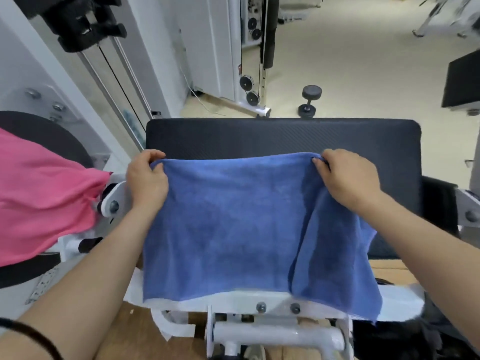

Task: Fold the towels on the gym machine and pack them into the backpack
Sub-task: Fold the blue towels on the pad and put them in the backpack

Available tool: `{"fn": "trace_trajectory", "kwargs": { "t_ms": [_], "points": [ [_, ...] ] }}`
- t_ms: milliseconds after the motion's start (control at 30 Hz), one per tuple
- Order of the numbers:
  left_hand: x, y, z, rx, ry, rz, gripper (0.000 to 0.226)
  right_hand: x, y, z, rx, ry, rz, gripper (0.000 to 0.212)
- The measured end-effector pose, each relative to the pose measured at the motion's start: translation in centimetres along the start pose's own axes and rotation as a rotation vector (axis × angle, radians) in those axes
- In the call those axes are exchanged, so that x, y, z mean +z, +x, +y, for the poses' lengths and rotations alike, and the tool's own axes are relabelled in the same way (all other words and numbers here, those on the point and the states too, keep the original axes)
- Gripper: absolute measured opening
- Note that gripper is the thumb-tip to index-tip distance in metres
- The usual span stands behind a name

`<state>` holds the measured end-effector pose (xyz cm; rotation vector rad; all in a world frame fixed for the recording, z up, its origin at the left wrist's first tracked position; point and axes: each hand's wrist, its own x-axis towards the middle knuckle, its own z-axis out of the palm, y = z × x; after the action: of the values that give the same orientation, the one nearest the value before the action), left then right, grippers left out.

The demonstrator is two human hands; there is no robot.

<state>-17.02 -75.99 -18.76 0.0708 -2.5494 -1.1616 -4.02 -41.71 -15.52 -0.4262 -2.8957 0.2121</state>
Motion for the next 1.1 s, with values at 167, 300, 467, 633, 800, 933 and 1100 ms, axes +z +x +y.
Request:
{"fn": "trace_trajectory", "kwargs": {
  "t_ms": [167, 300, 467, 633, 800, 933, 1100],
  "points": [
    [2.5, 4.9, -0.4, 0.03, -0.074, 0.022, 0.029, 1.4, 4.0, 0.0, 0.055, -0.041, 0.083, 0.039],
    [3.2, 8.7, -0.7, 0.019, -0.12, 0.067, 0.026, 1.5, 7.2, -0.4, 0.031, -0.077, 0.198, 0.039],
    [2.9, 10.8, -0.3, 0.037, -0.141, 0.084, 0.03, 2.5, 8.8, -2.4, 0.148, -0.139, 0.314, 0.021],
    [0.8, 7.0, -1.5, 0.191, -0.035, 0.125, 0.044, 3.9, 8.2, -10.2, -0.176, 0.044, 0.255, 0.036],
    [-0.2, 1.3, -3.3, 0.112, 0.113, -0.081, 0.042, 6.2, 9.0, -17.1, -0.359, 0.127, 0.055, 0.033],
    [-0.4, 0.4, -3.7, 0.128, 0.316, -0.211, 0.053, 6.9, 10.4, -18.3, -0.312, 0.204, 0.062, 0.03],
    [0.6, 4.0, -2.0, 0.205, 0.329, -0.218, 0.056, 7.3, 10.4, -18.5, -0.308, 0.276, 0.111, 0.023]
  ]
}}
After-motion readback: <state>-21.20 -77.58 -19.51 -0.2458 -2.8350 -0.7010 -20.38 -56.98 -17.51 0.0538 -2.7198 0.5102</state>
